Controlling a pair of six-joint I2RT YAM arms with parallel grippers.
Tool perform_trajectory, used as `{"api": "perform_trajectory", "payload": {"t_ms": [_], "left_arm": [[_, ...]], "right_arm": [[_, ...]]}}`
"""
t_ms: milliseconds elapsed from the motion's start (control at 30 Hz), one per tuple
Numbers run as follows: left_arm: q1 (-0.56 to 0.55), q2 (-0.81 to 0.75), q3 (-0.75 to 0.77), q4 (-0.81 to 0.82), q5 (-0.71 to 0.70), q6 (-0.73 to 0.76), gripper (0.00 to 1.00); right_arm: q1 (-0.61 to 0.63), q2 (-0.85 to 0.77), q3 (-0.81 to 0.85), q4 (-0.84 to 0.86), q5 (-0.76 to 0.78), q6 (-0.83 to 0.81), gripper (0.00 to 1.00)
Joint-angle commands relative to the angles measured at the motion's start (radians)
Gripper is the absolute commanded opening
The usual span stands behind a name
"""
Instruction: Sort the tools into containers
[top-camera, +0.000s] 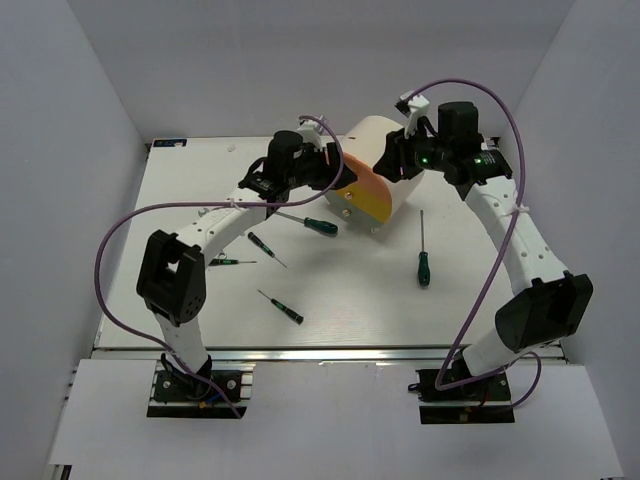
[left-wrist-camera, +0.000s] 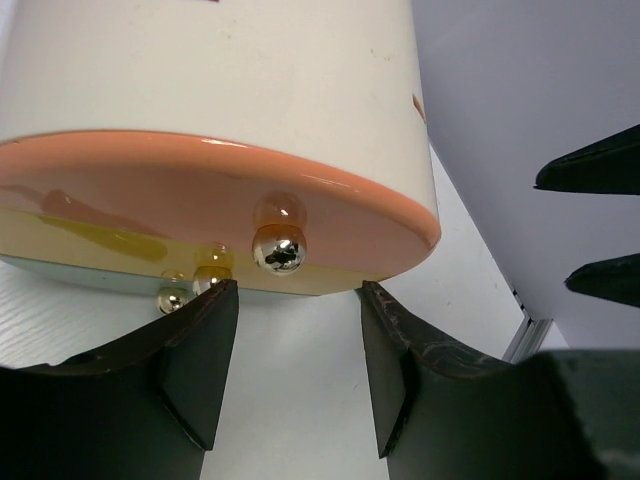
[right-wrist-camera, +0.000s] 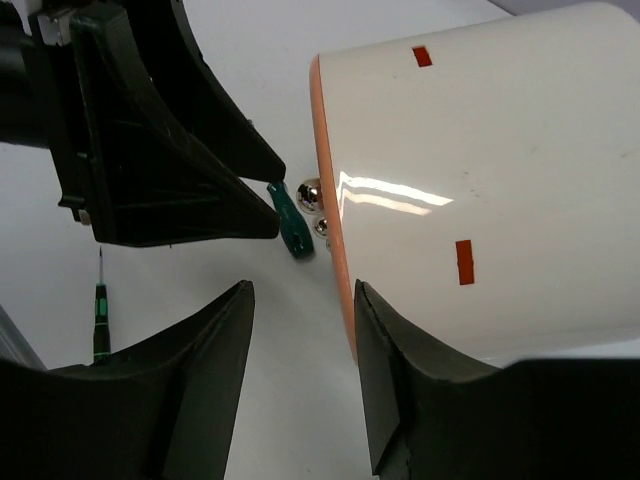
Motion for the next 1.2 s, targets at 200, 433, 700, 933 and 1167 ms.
{"api": "perform_trajectory", "payload": {"t_ms": [200,433,700,933,1167], "left_arm": [[-0.023,0.042,0.084,-0.006,-0.041,-0.005,0.61],[-0.023,0.07,0.114,-0.015,-0.076,0.003,0.57],[-0.023,0.111,0.143,-0.003,-0.042,-0.006,0.43],[-0.023,0.098,0.128,-0.009,-0.041,-0.002,0.27],[-0.023,0.018,0.07,-0.028,-0.067,0.026,0.23]], "right_arm": [[0.003,0.058,0.085,0.063,0.037,0.057,0.51],[0.001,0.066,0.092,0.066,0.038,0.06,0.51],[0.003,0.06,0.081,0.07,0.05,0.051,0.51],[0.001,0.061,0.073,0.073,0.061,0.046,0.51],[0.001,0.06,0.046,0.076,0.102,0.037,0.51]]}}
